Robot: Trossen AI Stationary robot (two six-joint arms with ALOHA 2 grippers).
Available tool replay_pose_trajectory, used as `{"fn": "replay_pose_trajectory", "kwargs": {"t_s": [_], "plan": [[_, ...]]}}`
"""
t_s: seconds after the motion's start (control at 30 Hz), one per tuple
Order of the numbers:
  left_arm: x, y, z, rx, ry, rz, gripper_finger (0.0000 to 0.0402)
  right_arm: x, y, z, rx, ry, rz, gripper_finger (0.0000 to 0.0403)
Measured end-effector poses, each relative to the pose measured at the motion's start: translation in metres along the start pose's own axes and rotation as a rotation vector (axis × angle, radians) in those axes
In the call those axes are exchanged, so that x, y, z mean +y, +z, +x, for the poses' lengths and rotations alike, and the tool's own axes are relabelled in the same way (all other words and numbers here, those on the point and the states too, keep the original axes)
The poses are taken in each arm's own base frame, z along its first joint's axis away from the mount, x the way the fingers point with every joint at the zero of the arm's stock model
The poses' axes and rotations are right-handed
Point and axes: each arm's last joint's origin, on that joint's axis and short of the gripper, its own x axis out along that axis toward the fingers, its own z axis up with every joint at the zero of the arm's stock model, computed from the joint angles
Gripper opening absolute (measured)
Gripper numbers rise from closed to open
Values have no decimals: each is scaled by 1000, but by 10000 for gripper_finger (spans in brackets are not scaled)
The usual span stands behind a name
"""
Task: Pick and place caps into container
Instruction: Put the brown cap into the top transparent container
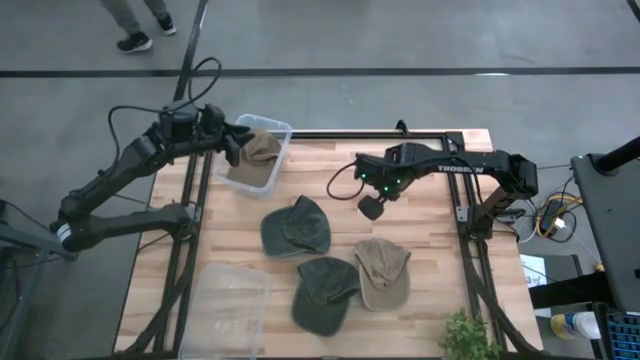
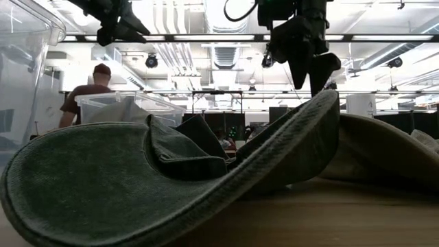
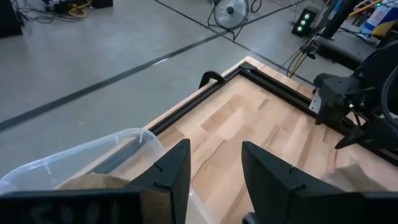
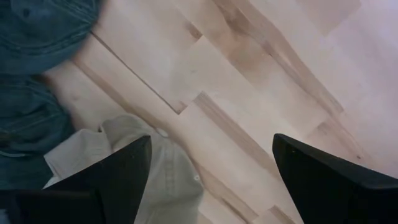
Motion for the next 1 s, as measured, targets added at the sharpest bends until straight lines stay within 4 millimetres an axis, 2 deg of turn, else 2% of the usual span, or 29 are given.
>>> {"fn": "replay_pose_trajectory", "kwargs": {"t_s": [0.73,1.0], "plan": [[-2,0,-5,-17,-35,22,135,12,-17,1,75,-9,102,327],[-3,-10,-1,-12,-137,9,135,31,-41,2,170,4,137,327]]}}
